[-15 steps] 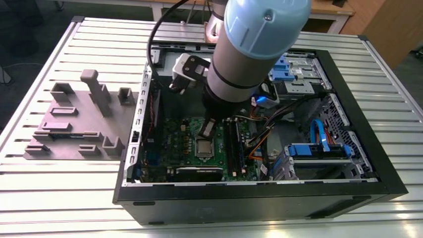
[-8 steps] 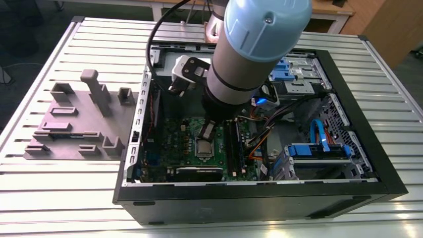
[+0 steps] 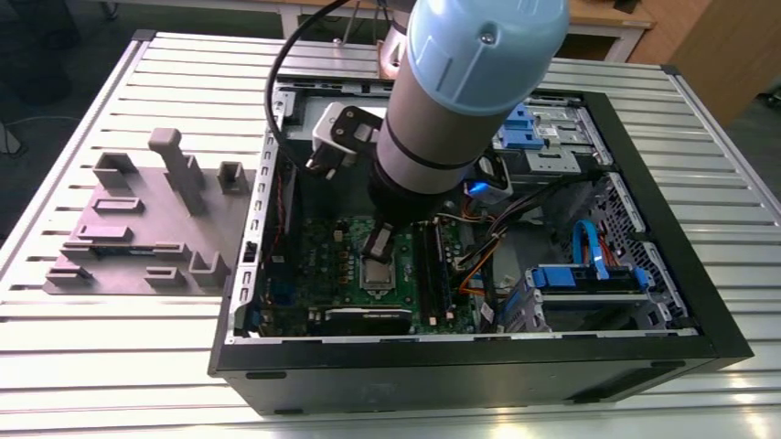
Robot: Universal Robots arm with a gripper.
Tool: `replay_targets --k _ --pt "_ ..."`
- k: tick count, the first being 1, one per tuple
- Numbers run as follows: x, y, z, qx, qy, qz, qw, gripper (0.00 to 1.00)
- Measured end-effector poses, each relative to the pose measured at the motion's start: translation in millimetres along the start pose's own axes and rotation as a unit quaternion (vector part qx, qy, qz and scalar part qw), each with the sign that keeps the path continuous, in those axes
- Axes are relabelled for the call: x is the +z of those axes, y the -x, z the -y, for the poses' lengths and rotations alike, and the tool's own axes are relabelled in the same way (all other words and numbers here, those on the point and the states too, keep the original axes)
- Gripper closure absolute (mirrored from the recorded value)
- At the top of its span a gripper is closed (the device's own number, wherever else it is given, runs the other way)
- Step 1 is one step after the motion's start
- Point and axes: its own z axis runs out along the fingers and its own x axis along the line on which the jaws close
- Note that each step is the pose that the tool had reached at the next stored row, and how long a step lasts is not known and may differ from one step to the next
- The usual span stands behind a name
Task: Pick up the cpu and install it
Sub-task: 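Close the cpu cover, then install the first cpu locking lever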
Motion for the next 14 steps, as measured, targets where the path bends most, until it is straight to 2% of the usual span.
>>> replay_targets --k 14 --pt "-0.1 -2.4 -1.7 0.0 0.0 0.0 1.0 0.9"
